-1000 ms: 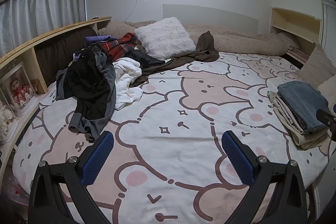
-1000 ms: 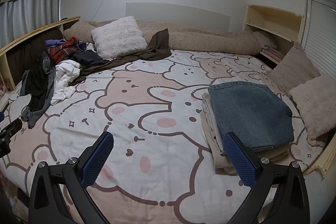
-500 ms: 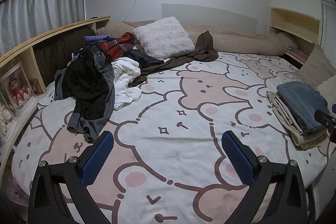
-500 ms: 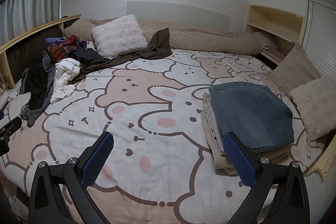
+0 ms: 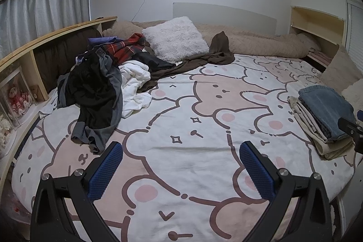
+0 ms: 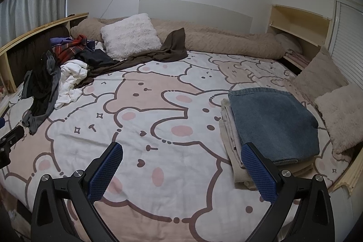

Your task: Fold clothes

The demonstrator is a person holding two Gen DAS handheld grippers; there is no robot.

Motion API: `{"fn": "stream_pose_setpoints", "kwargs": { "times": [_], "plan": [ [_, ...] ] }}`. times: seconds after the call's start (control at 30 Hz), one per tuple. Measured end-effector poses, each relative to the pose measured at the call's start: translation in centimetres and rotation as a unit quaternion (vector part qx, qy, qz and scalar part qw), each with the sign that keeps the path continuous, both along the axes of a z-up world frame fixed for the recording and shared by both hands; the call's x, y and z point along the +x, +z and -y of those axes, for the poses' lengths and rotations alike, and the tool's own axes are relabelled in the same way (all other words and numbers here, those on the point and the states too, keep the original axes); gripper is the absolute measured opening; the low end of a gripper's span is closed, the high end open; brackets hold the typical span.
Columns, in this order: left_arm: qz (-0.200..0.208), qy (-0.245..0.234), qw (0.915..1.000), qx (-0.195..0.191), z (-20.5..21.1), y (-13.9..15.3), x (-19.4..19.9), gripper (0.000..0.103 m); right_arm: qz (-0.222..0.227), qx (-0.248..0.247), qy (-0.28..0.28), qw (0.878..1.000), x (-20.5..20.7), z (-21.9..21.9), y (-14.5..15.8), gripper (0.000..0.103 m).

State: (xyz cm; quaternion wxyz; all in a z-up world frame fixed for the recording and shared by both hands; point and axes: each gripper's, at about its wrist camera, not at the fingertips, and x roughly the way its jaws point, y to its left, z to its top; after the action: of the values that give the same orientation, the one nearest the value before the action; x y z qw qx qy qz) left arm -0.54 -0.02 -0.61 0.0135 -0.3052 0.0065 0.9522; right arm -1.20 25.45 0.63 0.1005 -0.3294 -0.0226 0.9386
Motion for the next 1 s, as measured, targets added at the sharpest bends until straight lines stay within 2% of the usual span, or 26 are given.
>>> {"fn": "stream_pose_setpoints", "kwargs": {
  "times": [0.5,0.6,0.77,0.93,1.0],
  "plan": [
    [0.006,-0.011,0.9997,0.02,1.1,0.0,-1.0,0.103,0.004,-0.003,0.005,1.0,-0.9,0.4,-0.5,0.103],
    [0.0,-0.013,0.9998,0.013,1.1,0.1,-1.0,0.103,-0.013,-0.01,0.006,1.0,-0.9,0.4,-0.4,0.103],
    [-0.003,-0.002,1.0,0.006,1.7,0.1,-1.2,0.103,-0.081,-0.061,0.019,0.995,-1.2,0.3,0.1,0.103],
    [0.002,0.019,0.9997,0.014,3.5,-0.4,-1.7,0.103,-0.069,0.002,0.051,0.996,-3.5,3.5,0.0,0.103],
    [0.005,0.028,0.9994,0.021,4.4,-0.6,-2.1,0.103,-0.05,-0.002,0.07,0.996,-4.9,4.9,-0.1,0.103]
  ]
}}
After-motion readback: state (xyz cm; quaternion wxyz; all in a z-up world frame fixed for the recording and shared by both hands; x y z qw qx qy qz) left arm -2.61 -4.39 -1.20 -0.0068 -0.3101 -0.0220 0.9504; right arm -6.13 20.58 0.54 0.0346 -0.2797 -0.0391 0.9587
